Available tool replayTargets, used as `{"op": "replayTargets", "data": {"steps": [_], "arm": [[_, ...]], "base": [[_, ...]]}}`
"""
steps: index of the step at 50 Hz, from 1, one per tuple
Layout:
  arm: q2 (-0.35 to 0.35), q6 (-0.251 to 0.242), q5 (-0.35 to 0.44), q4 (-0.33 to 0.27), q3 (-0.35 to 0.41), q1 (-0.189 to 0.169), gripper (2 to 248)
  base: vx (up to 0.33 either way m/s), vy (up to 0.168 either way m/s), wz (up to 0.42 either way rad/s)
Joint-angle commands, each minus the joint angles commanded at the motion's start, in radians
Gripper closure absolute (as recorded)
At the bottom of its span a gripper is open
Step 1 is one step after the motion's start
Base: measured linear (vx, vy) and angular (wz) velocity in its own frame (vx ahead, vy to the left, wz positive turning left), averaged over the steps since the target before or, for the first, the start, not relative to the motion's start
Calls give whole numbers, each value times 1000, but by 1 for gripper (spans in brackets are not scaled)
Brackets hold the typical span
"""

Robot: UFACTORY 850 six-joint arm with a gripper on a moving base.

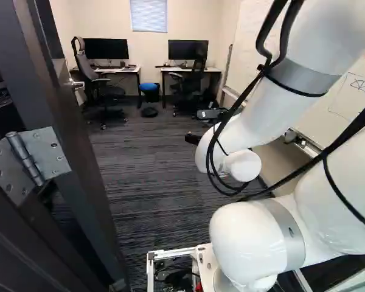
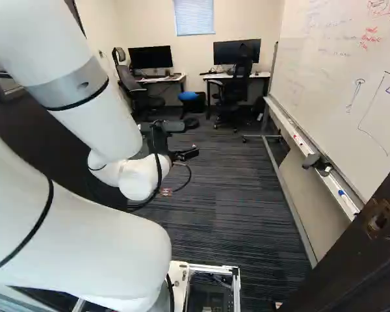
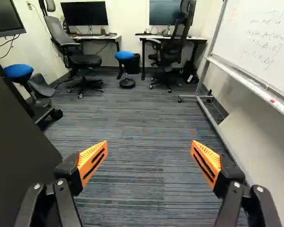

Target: Open the door and move inside

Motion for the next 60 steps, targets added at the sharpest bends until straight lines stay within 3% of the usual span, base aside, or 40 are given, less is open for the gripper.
{"op": "replayTargets", "data": {"steps": [60], "arm": [[0, 0, 0, 0, 0, 0, 3]], "base": [[129, -18, 2]]}}
